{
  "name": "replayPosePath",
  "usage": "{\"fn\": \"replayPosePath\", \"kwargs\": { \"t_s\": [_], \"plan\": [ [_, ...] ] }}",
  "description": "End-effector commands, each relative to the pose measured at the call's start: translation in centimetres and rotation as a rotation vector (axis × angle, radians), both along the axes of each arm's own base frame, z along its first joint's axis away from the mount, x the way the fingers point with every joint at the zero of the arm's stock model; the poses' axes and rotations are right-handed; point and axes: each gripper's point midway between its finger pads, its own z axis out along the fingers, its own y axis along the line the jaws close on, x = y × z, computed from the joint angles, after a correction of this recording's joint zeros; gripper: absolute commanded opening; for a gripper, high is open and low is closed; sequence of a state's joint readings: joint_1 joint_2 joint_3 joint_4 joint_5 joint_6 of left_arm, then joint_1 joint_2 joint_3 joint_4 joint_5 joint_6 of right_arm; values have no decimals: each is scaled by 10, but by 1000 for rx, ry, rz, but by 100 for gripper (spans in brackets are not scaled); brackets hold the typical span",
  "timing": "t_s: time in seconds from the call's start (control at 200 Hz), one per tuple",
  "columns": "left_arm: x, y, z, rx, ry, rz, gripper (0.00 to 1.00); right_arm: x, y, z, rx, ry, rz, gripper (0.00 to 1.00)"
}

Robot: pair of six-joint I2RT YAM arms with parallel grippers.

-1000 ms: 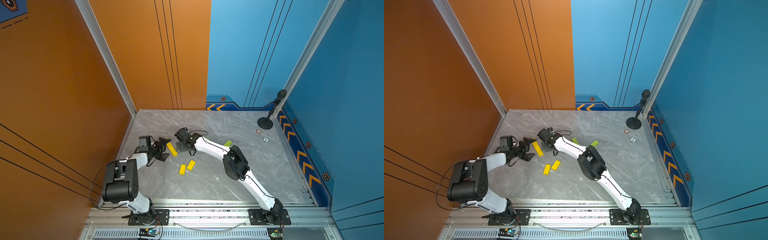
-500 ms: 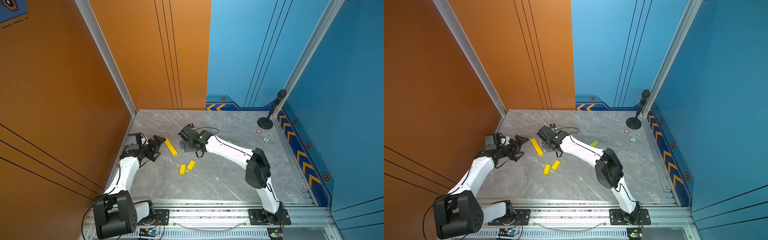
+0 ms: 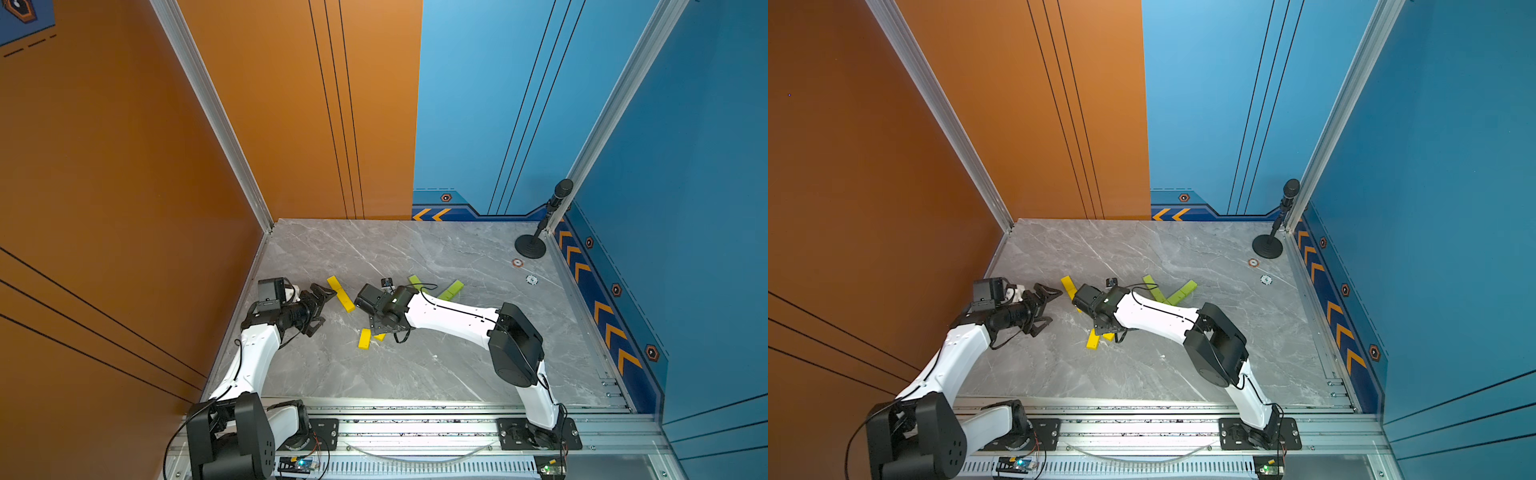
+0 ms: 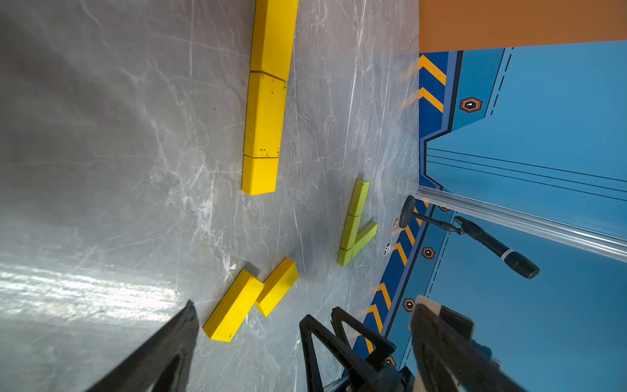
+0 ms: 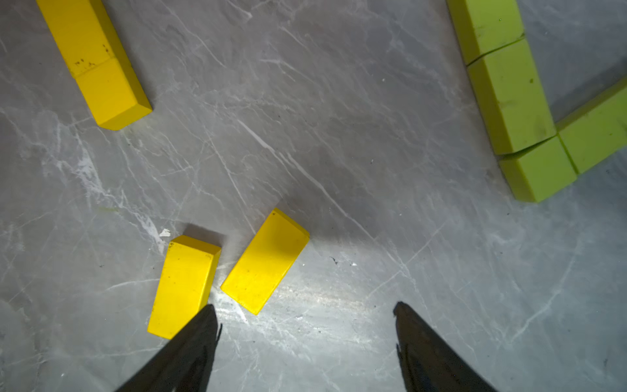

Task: Assemble the letter v with building blocks
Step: Assemble the building block at the center of the board.

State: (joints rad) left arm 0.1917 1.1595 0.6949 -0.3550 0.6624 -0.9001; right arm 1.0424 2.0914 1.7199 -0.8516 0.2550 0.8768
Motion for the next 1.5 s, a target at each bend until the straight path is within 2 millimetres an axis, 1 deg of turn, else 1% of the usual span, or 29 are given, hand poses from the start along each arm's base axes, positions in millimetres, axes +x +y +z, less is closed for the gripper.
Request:
{"fn": "replayPosePath", "kwargs": {
  "t_s": [0.0, 0.14, 0.35, 0.526, 0.561, 0.571, 0.581, 0.646, 0.761, 0.881, 0.911, 0.951, 1.041, 1.101, 1.156, 1.222, 1.242, 1.302, 1.357, 1.437, 1.497],
  "plan": [
    [0, -5, -4, -2, -19, -48, 98, -7, -4, -19, -7, 38, -67, 80],
    [1, -6, -9, -10, -14, -61, 98, -7, -6, -25, -8, 50, -89, 76],
    [5, -3, -11, -11, -22, -54, 98, -8, 12, -30, 28, 76, -100, 76],
    [7, 2, -10, -18, -28, -42, 98, -3, 19, -34, 53, 88, -138, 76],
    [7, 2, -11, -16, -30, -42, 98, -3, 18, -39, 41, 91, -142, 76],
    [7, 3, -10, -16, -32, -41, 98, 0, 23, -34, 58, 81, -142, 76],
    [7, 3, -11, -15, -30, -40, 98, 1, 25, -33, 62, 78, -142, 76],
    [7, 4, -11, -13, -34, -39, 98, 3, 29, -35, 65, 78, -148, 76],
    [6, 6, -12, -15, -33, -38, 98, 5, 28, -42, 54, 86, -181, 74],
    [6, 7, -12, -16, -36, -38, 98, 4, 24, -50, 52, 101, -232, 65],
    [6, 7, -11, -15, -38, -39, 98, 3, 24, -50, 53, 101, -245, 64],
    [6, 7, -11, -14, -40, -38, 98, 1, 25, -50, 58, 100, -254, 63],
    [6, 7, -10, -13, -43, -37, 98, -2, 25, -53, 62, 104, -296, 54],
    [6, 7, -10, -15, -44, -38, 98, -4, 28, -57, 70, 116, -314, 52],
    [6, 7, -12, -16, -43, -38, 98, -2, 31, -59, 78, 124, -325, 46],
    [6, 8, -12, -18, -43, -37, 98, -1, 32, -63, 90, 144, -349, 43],
    [5, 8, -12, -20, -43, -36, 98, 0, 32, -65, 93, 152, -356, 40],
    [5, 8, -13, -23, -43, -33, 98, 1, 31, -70, 85, 159, -366, 36],
    [5, 9, -13, -24, -44, -29, 98, 4, 28, -70, 79, 148, -373, 31],
    [5, 11, -14, -26, -44, -22, 98, 10, 24, -72, 72, 141, -387, 29],
    [5, 11, -16, -28, -42, -22, 98, 18, 20, -70, 75, 128, -398, 28]
  ]
}}
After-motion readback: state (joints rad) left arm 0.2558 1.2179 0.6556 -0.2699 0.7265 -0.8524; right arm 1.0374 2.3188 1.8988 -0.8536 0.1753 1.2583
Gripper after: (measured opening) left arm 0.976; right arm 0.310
